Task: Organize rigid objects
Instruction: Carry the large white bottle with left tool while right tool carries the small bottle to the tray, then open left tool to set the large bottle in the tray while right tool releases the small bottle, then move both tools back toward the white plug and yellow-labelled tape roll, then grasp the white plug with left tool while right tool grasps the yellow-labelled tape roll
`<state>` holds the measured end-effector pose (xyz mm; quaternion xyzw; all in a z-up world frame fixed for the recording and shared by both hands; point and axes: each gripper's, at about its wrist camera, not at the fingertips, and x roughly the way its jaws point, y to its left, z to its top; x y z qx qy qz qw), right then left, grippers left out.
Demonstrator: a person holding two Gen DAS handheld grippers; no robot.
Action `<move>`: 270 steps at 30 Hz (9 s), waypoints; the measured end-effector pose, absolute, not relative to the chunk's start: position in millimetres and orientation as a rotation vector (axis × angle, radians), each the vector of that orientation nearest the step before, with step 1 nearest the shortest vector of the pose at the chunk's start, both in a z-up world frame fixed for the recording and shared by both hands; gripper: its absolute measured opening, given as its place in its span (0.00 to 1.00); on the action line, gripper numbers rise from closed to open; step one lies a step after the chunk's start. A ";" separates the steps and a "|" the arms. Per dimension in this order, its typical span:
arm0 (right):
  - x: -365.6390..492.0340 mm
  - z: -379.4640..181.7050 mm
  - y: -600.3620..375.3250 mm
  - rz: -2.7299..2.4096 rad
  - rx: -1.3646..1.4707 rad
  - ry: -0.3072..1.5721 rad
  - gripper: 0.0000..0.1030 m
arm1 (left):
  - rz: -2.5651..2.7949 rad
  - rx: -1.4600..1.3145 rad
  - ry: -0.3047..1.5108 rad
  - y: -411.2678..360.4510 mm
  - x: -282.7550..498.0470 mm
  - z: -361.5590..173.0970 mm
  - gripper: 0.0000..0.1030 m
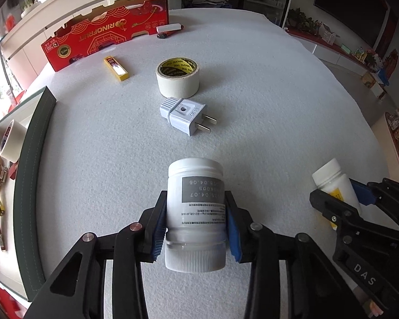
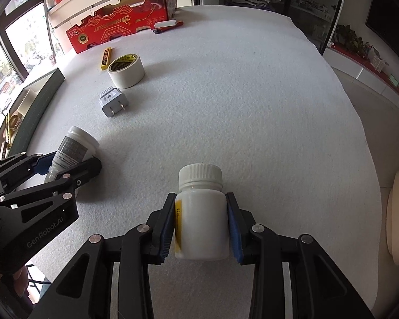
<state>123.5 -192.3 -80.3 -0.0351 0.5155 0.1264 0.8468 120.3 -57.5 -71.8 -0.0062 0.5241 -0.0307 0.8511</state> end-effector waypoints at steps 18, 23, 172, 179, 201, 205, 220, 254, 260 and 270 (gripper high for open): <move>92.2 -36.9 -167.1 0.310 -0.091 1.024 0.36 | -0.092 -0.083 1.030 -45.3 73.7 -35.2 0.41; 83.0 -30.5 -147.3 0.335 -0.122 1.014 0.36 | -0.078 -0.116 1.011 -31.4 59.1 -30.3 0.41; 147.5 -32.7 136.3 0.708 -0.316 1.069 0.86 | 0.478 -0.364 1.038 262.5 64.3 -64.3 0.89; 137.6 -17.5 127.7 0.740 -0.288 1.051 0.99 | 0.507 -0.373 1.015 256.1 51.7 -55.0 1.00; 93.9 2.8 104.3 0.791 -0.299 1.025 0.99 | 0.539 -0.365 0.980 227.8 2.5 -30.3 1.00; 92.8 13.7 90.2 0.784 -0.267 1.005 0.99 | 0.532 -0.352 0.963 216.6 0.8 -17.3 1.00; 108.9 32.5 -15.6 0.654 -0.110 0.967 0.99 | 0.374 -0.231 0.944 123.7 38.1 19.3 1.00; 160.1 -58.7 -240.5 0.301 0.228 1.152 0.99 | 0.186 -0.116 1.115 -48.5 192.7 -49.2 1.00; 165.0 -72.3 -251.4 0.270 0.238 1.184 0.99 | 0.244 -0.127 1.150 -55.2 217.0 -76.3 1.00; 174.6 -78.6 -236.7 0.287 0.222 1.197 0.99 | 0.282 -0.108 1.126 -27.2 218.0 -84.3 1.00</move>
